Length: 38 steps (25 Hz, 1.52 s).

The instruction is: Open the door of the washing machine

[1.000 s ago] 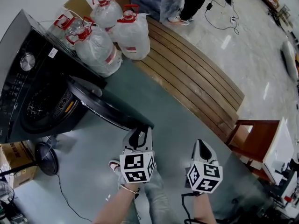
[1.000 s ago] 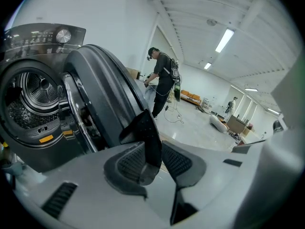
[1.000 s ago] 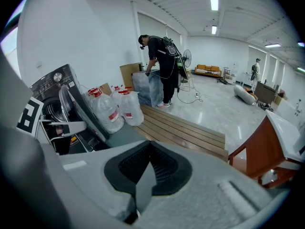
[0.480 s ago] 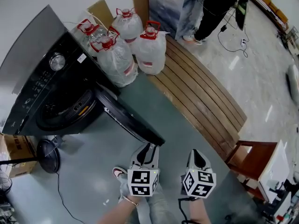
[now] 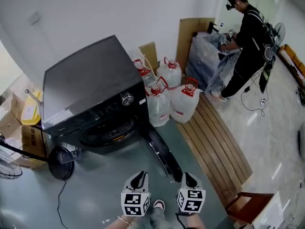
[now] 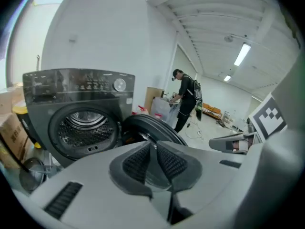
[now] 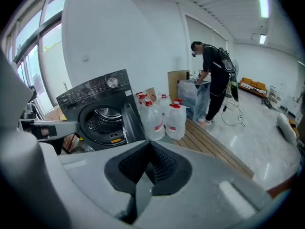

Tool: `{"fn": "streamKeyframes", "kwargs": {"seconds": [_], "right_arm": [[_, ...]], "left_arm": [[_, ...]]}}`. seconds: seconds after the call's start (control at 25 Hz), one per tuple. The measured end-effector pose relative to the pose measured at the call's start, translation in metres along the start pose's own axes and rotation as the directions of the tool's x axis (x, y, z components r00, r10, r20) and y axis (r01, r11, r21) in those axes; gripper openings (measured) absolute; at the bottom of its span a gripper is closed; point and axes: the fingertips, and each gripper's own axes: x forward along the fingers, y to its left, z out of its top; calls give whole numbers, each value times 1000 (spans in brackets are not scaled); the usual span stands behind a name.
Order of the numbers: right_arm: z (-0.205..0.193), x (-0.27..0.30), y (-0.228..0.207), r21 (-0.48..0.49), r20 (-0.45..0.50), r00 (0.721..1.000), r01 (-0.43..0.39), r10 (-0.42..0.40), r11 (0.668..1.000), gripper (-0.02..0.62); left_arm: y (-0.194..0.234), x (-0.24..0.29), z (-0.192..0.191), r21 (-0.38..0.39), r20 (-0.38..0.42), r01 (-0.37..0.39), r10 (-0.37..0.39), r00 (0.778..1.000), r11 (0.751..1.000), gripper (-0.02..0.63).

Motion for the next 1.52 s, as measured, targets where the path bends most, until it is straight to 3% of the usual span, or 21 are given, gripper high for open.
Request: {"fn": "streamKeyframes", "kwargs": {"seconds": [0.16, 0.32, 0.44, 0.56, 0.84, 1.08, 1.52], "right_arm": [[58, -7, 58, -97, 42, 996, -69, 73, 993, 6], [112, -18, 107, -164, 85, 988, -111, 126, 980, 6], [143, -31, 141, -185, 119, 982, -124, 147, 975, 6], [169, -43, 171, -199, 164, 974, -125, 159, 972, 6], [219, -54, 222, -238, 243, 955, -109, 168, 965, 6], [236, -51, 247, -269, 259, 942, -141, 212, 953, 6], [261, -38, 247, -321, 250, 925, -198, 285, 926, 6]], "left_arm": [[62, -56, 44, -79, 81, -128, 134, 988, 989, 34], [119, -106, 79, -154, 145, -227, 249, 958, 962, 21], [164, -139, 105, -164, 191, -275, 304, 934, 947, 14], [198, -166, 136, -136, 249, -277, 304, 920, 951, 7], [240, -198, 199, -79, 355, -209, 224, 908, 975, 5], [261, -216, 200, -131, 367, -244, 275, 889, 961, 5], [267, -227, 173, -264, 354, -335, 414, 839, 905, 5]]}}
